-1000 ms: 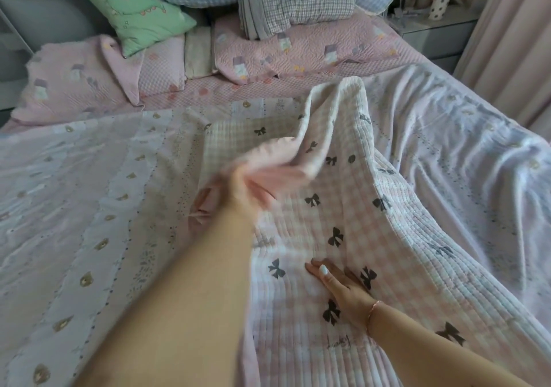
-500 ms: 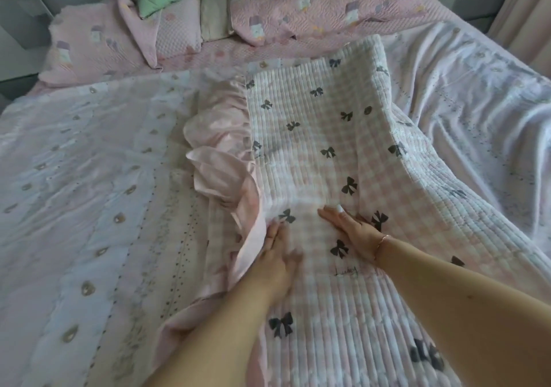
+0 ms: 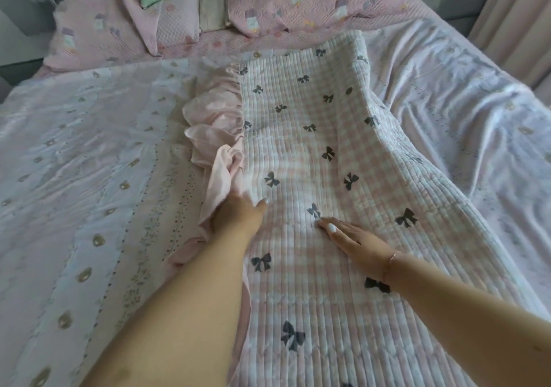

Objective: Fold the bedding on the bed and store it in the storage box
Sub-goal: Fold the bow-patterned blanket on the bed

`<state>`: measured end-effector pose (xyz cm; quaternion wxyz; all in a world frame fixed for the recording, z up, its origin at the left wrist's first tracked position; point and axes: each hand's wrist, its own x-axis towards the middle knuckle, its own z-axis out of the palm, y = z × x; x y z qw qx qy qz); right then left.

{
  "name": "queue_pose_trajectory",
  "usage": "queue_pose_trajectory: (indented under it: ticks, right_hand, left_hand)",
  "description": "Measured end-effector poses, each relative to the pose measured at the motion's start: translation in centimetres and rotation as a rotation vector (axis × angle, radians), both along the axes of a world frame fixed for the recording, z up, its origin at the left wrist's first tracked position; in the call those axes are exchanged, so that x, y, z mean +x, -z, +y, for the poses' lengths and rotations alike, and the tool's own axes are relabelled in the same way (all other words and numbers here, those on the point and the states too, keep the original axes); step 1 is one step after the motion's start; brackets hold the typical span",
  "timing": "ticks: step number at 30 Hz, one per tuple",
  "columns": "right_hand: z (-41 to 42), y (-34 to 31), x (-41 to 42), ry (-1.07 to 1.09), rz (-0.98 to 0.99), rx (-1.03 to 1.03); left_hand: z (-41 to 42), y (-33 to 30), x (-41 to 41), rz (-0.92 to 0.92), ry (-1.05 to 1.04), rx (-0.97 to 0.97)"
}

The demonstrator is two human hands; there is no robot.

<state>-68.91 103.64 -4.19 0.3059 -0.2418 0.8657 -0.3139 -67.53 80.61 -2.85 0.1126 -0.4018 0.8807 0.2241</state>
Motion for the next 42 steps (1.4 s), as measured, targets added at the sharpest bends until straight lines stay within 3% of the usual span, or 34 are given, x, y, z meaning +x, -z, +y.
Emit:
queue_pose_trajectory:
  ticks: [2, 6, 11, 13, 17, 20, 21, 23, 25, 27, 29, 32, 35, 38, 42]
  right_hand:
    - [0.3, -0.2, 0.4, -0.032, 0.098, 0.035]
    - [0.8, 0.2, 0.4, -0.074, 0.26, 0.073]
    - [0.3, 0.8, 1.1, -0.056, 0.269, 0.111]
    - [-0.3, 0.8, 1.5, -0.066, 0.27, 0.103]
    - [1.3, 2.3, -0.6, -0.059, 0.378, 0.234]
    - [4.6, 2.9, -2.9, 0.118, 0.331, 0.451]
    - [5.1, 2.7, -3.3, 0.171, 0.352, 0.482]
    - [4.5, 2.1, -3.3, 0.196, 0.455, 0.482]
    - [3.3, 1.9, -2.7, 0.08, 0.539, 0.436]
    - [4.0, 2.6, -2.7, 0.013, 0.494, 0.412]
    - [7.0, 3.6, -3.4, 0.109, 0.383, 0.463]
    - [10.8, 3.9, -3.9, 0.201, 0.37, 0.628]
    - [9.2, 2.2, -1.6, 0.173, 0.395, 0.611]
    - [5.9, 1.8, 4.1, -0.028, 0.423, 0.481]
    - [8.2, 2.6, 9.3, -0.072, 0.343, 0.497]
  left_hand:
    - [0.1, 1.0, 0.0, -0.043, 0.038, -0.003]
    - [-2.3, 1.7, 0.7, -0.079, 0.111, -0.208]
    - [-1.7, 2.6, 1.1, -0.044, -0.009, 0.048]
    - [-1.1, 3.6, 0.9, 0.011, -0.008, 0.066]
    - [-3.2, 2.4, 1.8, 0.201, -0.163, -0.047]
    - [-4.4, 0.6, 3.2, 0.055, -0.23, -0.244]
    - [-3.6, -0.2, 3.3, 0.056, -0.169, -0.359]
    - [-0.6, -0.6, 2.8, 0.225, 0.126, -0.522]
    - [3.1, 0.2, 2.7, 0.28, 0.533, -0.502]
    - [4.2, 2.2, 4.1, 0.106, 0.758, -0.382]
    - [2.4, 4.4, 6.6, -0.101, 0.609, -0.231]
    - [0.7, 4.5, 8.4, -0.288, 0.438, -0.238]
    - [3.9, 2.4, 8.7, -0.213, 0.44, -0.294]
    - [9.8, 2.8, 12.4, -0.05, 0.69, -0.256]
    - [12.1, 4.0, 18.3, -0.17, 0.695, -0.248]
